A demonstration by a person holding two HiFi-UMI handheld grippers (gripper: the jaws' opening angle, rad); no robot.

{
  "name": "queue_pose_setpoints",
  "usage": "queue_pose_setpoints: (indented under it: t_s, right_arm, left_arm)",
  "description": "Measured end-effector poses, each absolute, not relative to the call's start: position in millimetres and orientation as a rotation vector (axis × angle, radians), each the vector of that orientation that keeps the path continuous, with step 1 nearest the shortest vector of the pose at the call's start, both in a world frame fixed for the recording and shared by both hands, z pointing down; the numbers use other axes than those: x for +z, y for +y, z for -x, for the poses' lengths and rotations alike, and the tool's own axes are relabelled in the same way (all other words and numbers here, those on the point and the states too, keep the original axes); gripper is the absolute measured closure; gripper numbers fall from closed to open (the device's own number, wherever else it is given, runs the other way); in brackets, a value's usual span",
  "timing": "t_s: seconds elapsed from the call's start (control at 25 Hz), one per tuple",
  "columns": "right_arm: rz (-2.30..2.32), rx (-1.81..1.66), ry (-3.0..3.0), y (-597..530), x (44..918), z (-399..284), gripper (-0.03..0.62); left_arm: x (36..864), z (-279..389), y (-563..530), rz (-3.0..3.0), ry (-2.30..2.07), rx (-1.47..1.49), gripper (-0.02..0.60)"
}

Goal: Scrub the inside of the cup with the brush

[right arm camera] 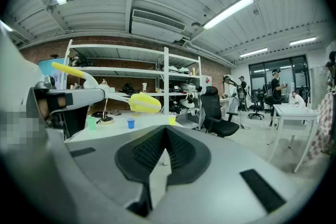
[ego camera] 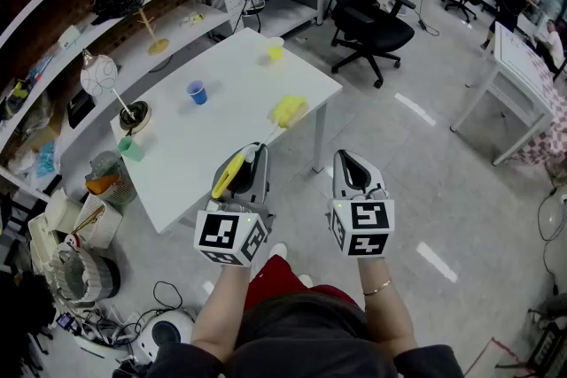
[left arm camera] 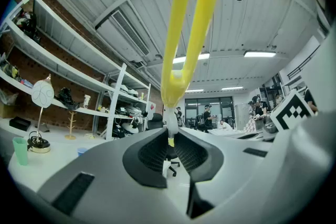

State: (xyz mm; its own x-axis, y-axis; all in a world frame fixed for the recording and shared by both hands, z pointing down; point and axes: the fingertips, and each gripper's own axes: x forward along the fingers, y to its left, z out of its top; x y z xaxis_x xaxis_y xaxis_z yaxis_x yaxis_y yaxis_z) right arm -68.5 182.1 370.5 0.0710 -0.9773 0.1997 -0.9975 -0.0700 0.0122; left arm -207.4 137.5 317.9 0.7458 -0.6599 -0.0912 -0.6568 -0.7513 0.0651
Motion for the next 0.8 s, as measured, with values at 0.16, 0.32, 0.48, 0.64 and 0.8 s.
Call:
queue_pose_setpoints:
  t_s: [0.16,0.32,0.48,0.64,0.8]
  right_arm:
    - [-2.18,0.199,-2.043,176,369,71,0.577]
    - [-2.171,0.208,-2.035,174,374,71,0.577]
    - [-2.159,0.225,-2.05,174,378,70,0.576]
    - [-2.168,0.224,-2.049,174,377,67,0.576]
    - [-2.173,0.243,-2.052,173,378,63,0.576]
  left_arm:
    - [316,210,133,-2.907,-1.104,-0.181,0.538]
    - [318,215,129,-2.896,-1.117,-0.181,0.538]
    - [320,214,127,-2.888,-1.125,-0.181,0.538]
    - [320,213,125,-2.881,-1.133,-0.174,0.538]
    - [320,213,125,-2.878,-1.143,-0.169,0.538]
